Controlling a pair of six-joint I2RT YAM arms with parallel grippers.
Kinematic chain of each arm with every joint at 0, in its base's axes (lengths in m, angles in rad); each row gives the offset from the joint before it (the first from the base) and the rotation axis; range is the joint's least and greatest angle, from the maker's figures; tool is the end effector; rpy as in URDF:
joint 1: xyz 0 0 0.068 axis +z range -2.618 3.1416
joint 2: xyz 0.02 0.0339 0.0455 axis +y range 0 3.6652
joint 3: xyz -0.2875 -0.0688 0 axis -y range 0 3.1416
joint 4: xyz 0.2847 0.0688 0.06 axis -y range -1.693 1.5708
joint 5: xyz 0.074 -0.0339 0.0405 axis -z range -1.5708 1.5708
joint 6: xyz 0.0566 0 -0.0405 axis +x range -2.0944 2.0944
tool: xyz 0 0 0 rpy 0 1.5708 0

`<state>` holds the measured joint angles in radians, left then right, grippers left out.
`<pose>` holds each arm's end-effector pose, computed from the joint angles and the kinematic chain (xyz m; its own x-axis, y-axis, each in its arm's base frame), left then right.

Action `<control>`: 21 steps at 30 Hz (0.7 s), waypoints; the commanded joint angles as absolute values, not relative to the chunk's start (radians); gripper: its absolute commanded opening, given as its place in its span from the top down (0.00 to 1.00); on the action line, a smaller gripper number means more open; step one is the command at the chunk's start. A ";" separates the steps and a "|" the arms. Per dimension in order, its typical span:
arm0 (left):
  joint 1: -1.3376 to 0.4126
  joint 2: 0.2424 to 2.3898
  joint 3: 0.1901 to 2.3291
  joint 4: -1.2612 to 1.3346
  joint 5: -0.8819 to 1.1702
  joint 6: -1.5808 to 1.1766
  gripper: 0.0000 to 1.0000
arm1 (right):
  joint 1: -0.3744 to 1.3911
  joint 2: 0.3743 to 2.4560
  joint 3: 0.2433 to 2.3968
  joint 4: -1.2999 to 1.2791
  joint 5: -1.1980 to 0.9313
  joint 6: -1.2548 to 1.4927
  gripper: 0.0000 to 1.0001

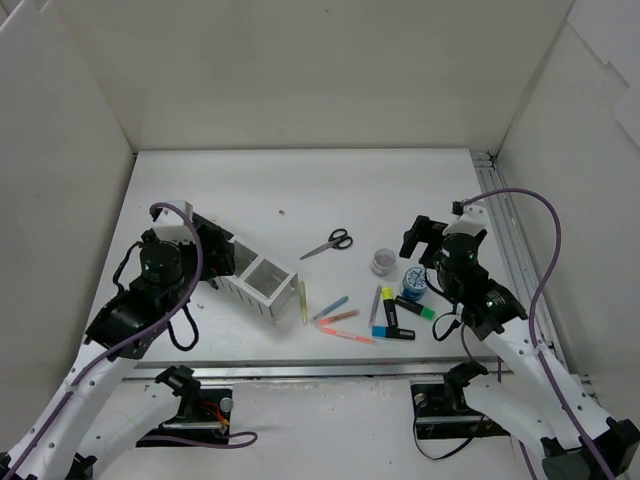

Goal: Sort the stationery into containers
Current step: Pick up the stationery from the center of the board.

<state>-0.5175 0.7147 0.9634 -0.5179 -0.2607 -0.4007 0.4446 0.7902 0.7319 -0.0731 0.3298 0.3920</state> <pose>0.1707 -0.0804 0.3959 -0.3150 -0.2543 -0.9144 0.1511 0.9377 -0.3129 0.2172 0.0832 0.3444 -0.1540 0.3270 -0.9324 -0.0630 0.9385 0.3395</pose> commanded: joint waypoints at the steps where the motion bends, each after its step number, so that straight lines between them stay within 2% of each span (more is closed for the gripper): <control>1: -0.523 0.732 0.963 -0.459 -0.250 -0.394 0.01 | 0.437 0.808 0.741 -0.049 0.351 0.410 0.02; 6: -0.523 0.752 0.959 -0.439 -0.206 -0.382 0.01 | 0.436 0.871 0.765 -0.123 0.273 0.390 0.02; 13: -0.523 0.793 0.960 -0.428 -0.189 -0.374 0.01 | 0.414 0.997 0.781 -0.277 0.299 0.440 0.02; 21: -0.523 0.818 0.954 -0.425 -0.161 -0.376 0.00 | 0.380 1.146 0.761 -0.299 0.275 0.466 0.02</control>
<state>-0.5175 0.8082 0.9337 -0.4831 -0.1791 -0.3927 0.3950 1.1053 0.7357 -0.2897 0.2775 0.4377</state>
